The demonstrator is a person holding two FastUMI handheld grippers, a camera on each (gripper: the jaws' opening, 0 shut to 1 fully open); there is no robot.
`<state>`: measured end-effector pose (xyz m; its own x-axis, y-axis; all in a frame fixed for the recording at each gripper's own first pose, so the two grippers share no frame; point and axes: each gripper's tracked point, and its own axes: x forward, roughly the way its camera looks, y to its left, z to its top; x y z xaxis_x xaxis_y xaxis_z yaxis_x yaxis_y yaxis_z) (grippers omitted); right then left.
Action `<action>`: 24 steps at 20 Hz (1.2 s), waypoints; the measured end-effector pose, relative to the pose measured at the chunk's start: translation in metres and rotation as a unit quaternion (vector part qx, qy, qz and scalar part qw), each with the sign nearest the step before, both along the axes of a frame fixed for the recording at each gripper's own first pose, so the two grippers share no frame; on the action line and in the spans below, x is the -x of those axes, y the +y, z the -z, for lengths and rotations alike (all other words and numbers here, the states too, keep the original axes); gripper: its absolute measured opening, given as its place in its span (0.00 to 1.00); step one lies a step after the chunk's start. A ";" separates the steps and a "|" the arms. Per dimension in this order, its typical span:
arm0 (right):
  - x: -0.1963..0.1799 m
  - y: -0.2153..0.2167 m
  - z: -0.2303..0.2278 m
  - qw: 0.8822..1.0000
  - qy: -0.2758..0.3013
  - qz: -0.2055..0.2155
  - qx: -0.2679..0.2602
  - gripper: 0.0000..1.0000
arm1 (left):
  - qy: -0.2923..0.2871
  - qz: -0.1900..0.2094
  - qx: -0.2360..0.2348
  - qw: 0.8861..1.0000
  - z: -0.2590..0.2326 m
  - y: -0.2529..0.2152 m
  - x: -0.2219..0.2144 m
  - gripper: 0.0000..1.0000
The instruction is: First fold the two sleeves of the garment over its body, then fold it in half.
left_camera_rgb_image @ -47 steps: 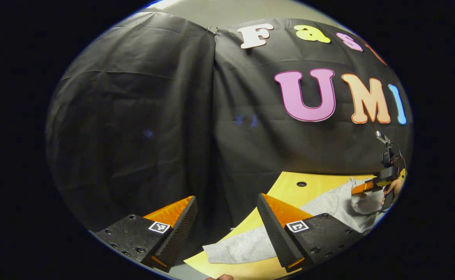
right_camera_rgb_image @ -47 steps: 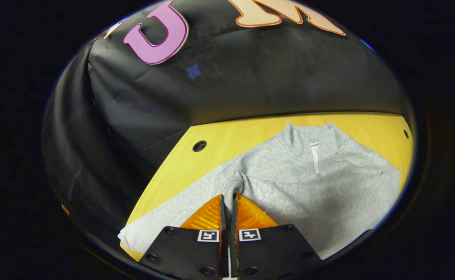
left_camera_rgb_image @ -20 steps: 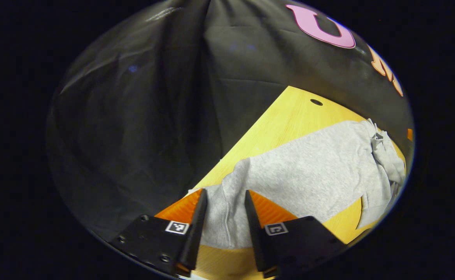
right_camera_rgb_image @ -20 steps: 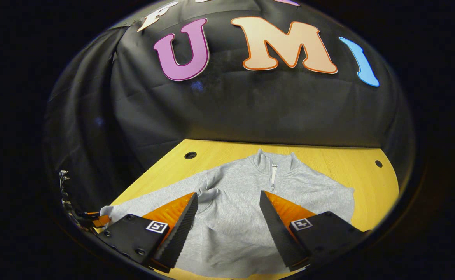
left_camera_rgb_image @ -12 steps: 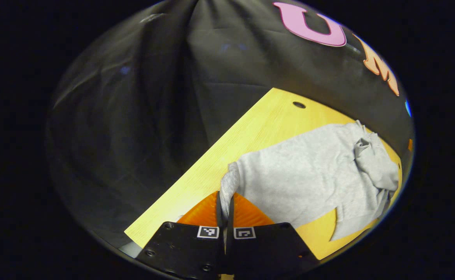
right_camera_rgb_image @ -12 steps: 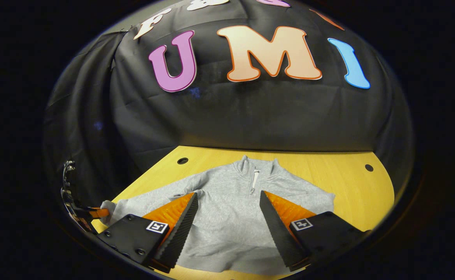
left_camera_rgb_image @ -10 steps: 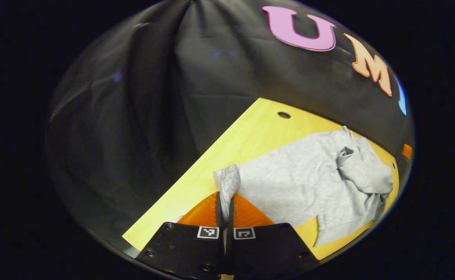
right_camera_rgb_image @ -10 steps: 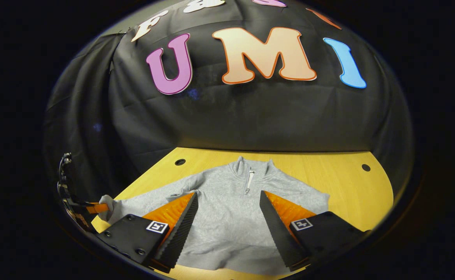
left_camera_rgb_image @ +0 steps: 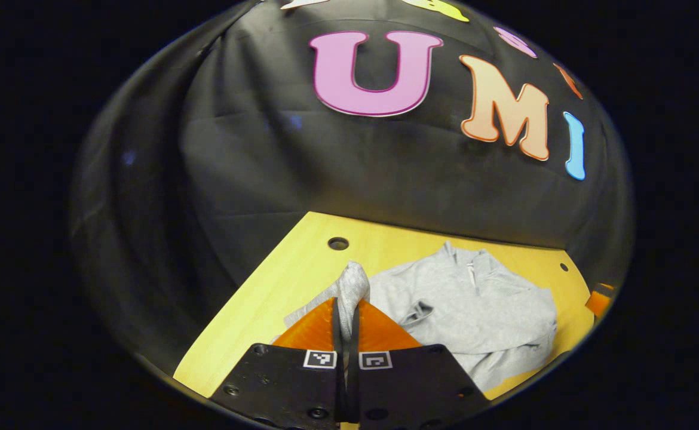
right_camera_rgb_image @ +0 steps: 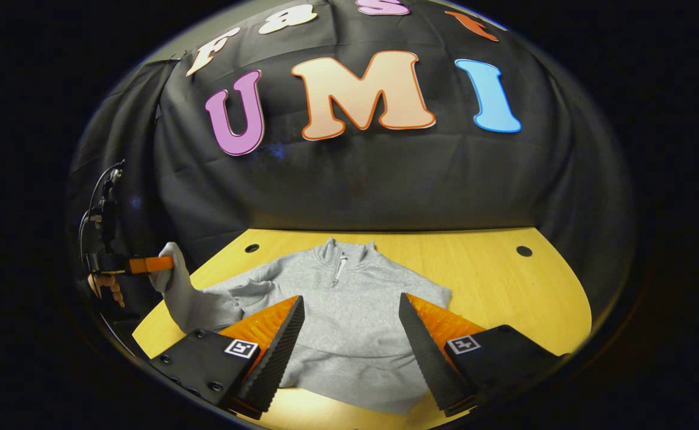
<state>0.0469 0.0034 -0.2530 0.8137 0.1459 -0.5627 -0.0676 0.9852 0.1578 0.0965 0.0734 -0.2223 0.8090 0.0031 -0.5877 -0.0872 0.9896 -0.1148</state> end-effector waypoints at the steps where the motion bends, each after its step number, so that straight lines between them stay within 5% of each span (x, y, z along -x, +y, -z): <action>1: 0.006 -0.007 0.000 1.000 0.000 0.004 0.001 0.95 | -0.005 0.012 -0.002 1.000 -0.004 -0.012 -0.009 0.00; 7: 0.043 -0.076 -0.002 0.999 0.005 0.039 0.015 0.95 | -0.041 0.130 0.020 0.990 -0.035 -0.174 -0.062 0.00; 16: 0.077 -0.150 0.006 0.997 0.016 0.070 0.012 0.95 | -0.029 0.258 0.031 0.965 -0.027 -0.373 -0.064 0.00; 24: 0.087 -0.140 0.030 0.998 0.039 0.049 -0.002 0.99 | 0.039 0.270 0.010 0.962 0.042 -0.411 -0.044 0.04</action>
